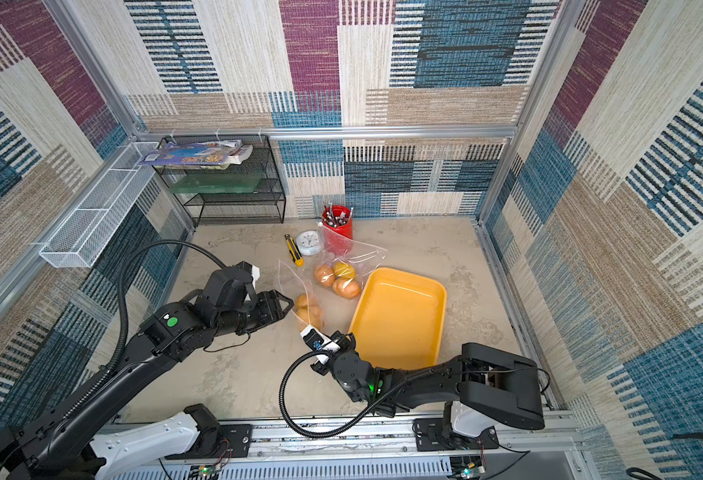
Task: Put the potatoes into a zipper bag and zip it
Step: Adjust the zipper food storage bag at the center of the board, then zip the zipper food storage bag at the center of the board.
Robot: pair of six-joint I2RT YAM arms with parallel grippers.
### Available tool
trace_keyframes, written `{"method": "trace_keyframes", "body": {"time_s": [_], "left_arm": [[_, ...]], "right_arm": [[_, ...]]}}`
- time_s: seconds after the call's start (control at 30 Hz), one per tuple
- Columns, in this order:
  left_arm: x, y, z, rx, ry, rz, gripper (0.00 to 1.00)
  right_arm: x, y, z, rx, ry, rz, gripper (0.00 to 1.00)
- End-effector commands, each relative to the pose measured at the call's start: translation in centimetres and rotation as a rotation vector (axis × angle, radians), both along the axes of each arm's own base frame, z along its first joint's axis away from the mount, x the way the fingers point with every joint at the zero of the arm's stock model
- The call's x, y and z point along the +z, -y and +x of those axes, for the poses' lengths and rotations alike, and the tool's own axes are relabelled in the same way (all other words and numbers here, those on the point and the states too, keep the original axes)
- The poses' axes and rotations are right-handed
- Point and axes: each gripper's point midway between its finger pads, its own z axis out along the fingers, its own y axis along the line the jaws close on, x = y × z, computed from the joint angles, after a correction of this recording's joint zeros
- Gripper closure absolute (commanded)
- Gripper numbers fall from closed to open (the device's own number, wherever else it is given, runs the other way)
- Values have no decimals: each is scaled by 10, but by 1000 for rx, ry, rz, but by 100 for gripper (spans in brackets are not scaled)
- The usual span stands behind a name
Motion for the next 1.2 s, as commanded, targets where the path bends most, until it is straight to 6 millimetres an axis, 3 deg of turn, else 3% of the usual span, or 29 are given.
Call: {"method": "trace_keyframes", "body": {"time_s": [0.0,0.13,0.23,0.4,0.83,1.17], "left_arm": [[-2,20,-16,-59,-53,-24,32],[-2,42,-21,-128,-86,-26,32],[-7,48,-21,-131,-113,-27,32],[-12,50,-21,-129,-132,-25,37],[-26,65,-19,-152,-193,-24,52],[-37,56,-21,-120,-206,4,67]], "right_arm": [[13,0,3,-18,24,33,100],[13,-3,3,-13,24,33,100],[14,-2,1,-9,30,48,100],[19,3,0,-8,45,75,100],[23,-6,4,-14,72,80,100],[27,-3,6,-25,70,101,100]]}}
